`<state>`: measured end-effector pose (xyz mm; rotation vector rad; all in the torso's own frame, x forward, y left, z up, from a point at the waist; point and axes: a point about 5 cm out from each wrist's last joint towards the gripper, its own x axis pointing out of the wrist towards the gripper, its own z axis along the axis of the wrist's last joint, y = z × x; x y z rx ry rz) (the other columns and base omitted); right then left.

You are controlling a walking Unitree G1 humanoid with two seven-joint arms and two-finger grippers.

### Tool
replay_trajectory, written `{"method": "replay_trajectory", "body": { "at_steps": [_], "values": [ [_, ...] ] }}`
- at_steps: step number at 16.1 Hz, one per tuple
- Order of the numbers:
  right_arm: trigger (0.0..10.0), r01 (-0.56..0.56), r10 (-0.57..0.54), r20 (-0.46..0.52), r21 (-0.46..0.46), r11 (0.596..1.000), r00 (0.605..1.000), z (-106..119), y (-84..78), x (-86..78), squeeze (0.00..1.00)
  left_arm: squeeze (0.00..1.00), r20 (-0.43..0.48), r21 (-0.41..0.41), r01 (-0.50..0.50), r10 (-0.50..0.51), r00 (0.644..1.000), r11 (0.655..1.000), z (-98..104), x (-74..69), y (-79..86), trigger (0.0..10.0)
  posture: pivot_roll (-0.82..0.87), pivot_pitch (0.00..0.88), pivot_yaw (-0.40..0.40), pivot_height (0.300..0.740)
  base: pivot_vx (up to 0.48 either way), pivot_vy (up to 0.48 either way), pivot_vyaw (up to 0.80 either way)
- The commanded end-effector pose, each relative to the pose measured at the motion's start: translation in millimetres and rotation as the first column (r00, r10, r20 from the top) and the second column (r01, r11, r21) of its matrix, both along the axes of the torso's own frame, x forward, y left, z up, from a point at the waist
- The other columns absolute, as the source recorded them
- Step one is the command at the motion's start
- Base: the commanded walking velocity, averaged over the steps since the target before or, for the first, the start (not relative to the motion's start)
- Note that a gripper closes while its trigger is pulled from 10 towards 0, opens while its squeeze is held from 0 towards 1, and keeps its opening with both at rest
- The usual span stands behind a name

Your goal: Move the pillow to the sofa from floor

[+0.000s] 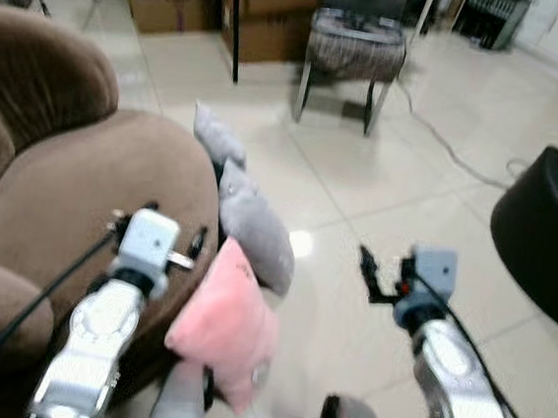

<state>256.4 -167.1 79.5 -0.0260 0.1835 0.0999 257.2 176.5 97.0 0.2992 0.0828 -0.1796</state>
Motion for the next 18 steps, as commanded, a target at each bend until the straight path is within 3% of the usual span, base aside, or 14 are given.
{"method": "replay_trajectory", "body": {
  "at_steps": [1,11,12,15,16,17,18],
  "values": [
    [10.0,-0.012,0.012,-0.007,-0.004,1.000,1.000,-1.4,-0.3,-0.3,0.00,0.00,-0.013,0.008,-0.006,0.006,1.000,1.000,-2.1,-3.0,2.6,10.0,0.07,0.000,-0.043,0.621,0.000,0.000,0.00],
    [10.0,-0.042,0.042,-0.020,-0.012,0.999,0.999,-2.2,-0.2,-1.3,0.00,0.00,-0.054,0.000,0.013,-0.013,0.998,1.000,-9.1,-0.5,0.3,10.0,0.07,0.000,-0.053,0.531,0.000,0.000,0.00],
    [10.0,-0.062,0.062,-0.029,-0.014,0.998,0.998,-2.0,-0.1,-1.3,0.00,0.00,-0.113,-0.053,-0.002,-0.004,0.994,0.999,-18.4,5.8,-0.6,10.0,0.07,0.000,-0.065,0.511,0.000,0.000,0.00],
    [10.0,-0.130,0.127,-0.055,-0.041,0.991,0.990,-1.0,0.4,1.9,0.00,0.00,-0.225,-0.143,-0.057,0.023,0.974,0.988,-36.1,17.3,1.4,10.0,0.05,0.000,-0.070,0.506,0.000,0.000,0.00],
    [10.0,-0.151,0.148,-0.059,-0.059,0.987,0.987,0.2,-0.3,4.2,0.00,0.47,-0.256,-0.185,-0.075,0.026,0.966,0.980,-40.8,21.1,2.7,10.0,0.05,0.000,-0.071,0.506,0.000,0.000,0.00],
    [10.0,-0.163,0.159,-0.058,-0.071,0.984,0.986,2.3,-1.6,6.0,0.00,1.00,-0.268,-0.223,-0.081,0.019,0.963,0.971,-42.3,23.7,2.8,10.0,0.04,0.000,-0.073,0.506,0.000,0.000,0.00],
    [10.0,-0.176,0.172,-0.054,-0.084,0.981,0.984,6.1,-3.5,9.6,0.00,1.00,-0.280,-0.237,-0.092,0.022,0.960,0.967,-44.5,28.0,3.1,10.0,0.03,0.000,-0.079,0.506,0.000,0.000,0.00]
  ]
}}
